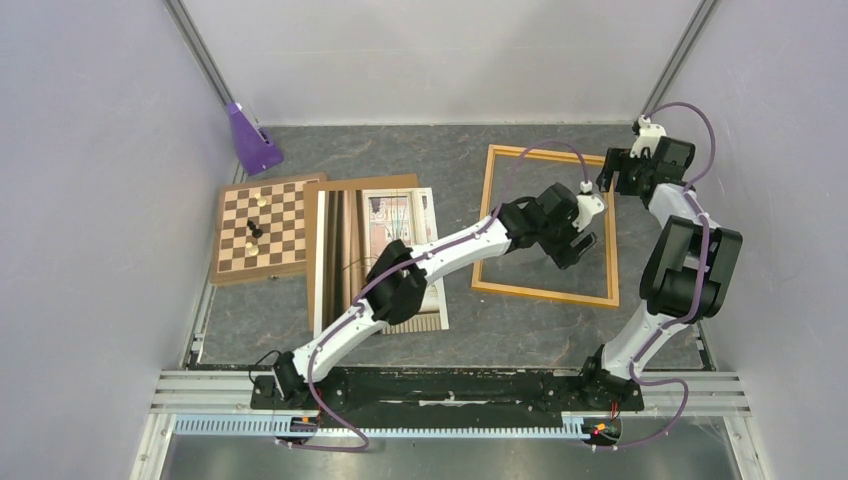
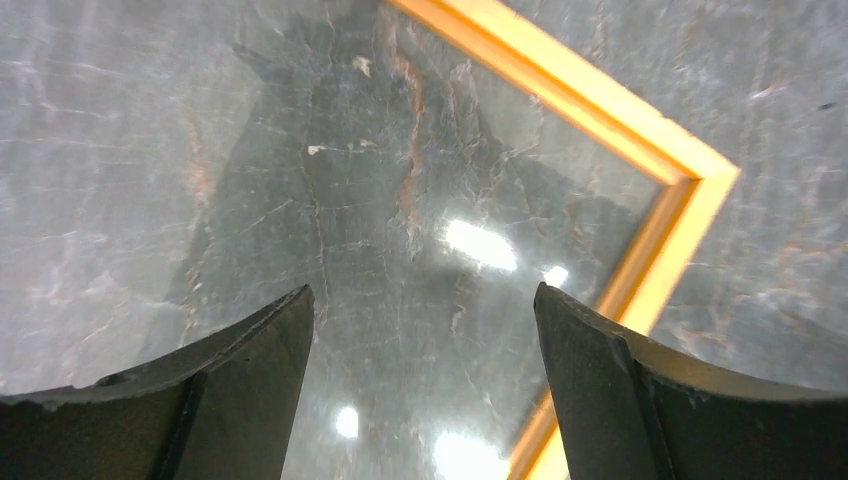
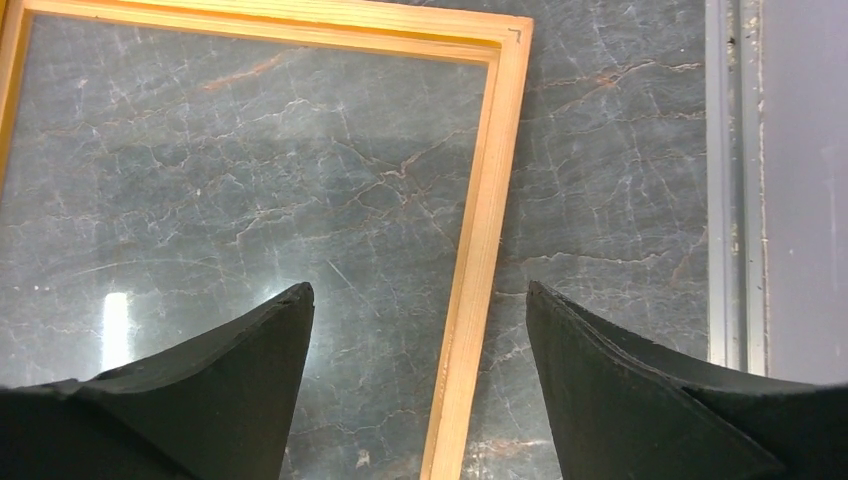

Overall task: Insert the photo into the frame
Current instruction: Place the photo frame item in the photo frame, then move the photo frame to the center of the board.

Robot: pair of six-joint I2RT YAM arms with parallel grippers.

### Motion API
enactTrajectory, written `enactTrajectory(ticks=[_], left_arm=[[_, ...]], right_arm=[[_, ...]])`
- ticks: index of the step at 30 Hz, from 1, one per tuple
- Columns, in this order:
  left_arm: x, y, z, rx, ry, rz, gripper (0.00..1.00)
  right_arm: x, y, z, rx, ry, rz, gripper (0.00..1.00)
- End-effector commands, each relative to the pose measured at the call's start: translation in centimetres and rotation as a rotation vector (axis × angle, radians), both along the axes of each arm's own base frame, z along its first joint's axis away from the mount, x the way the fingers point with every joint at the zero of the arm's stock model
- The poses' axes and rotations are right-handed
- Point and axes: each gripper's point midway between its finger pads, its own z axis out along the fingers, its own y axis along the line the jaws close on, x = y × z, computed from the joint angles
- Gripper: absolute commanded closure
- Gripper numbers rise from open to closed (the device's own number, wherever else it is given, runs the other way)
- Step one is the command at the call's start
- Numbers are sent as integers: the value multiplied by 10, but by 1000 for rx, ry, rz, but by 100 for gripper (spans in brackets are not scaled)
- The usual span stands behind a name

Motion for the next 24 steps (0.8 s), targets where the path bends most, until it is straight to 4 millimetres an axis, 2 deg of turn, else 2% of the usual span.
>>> enactTrajectory(ticks=[1, 5, 9, 14, 19, 24], left_arm=[[12, 14, 127, -158, -46, 78, 13], [18, 43, 143, -152, 15, 117, 12], [27, 84, 159, -136, 45, 159, 12], [47, 139, 163, -117, 51, 240, 12], [70, 186, 155, -108, 58, 330, 12], [83, 210, 140, -82, 56, 365, 12]], right_arm=[[-3, -8, 26, -73, -45, -25, 20], [-13, -11, 16, -85, -22, -53, 22], [-20, -15, 2, -94, 12, -81, 25], [-21, -15, -13, -86, 42, -90, 28], [-16, -14, -28, -83, 71, -91, 35], [-10, -16, -47, -78, 107, -93, 44]])
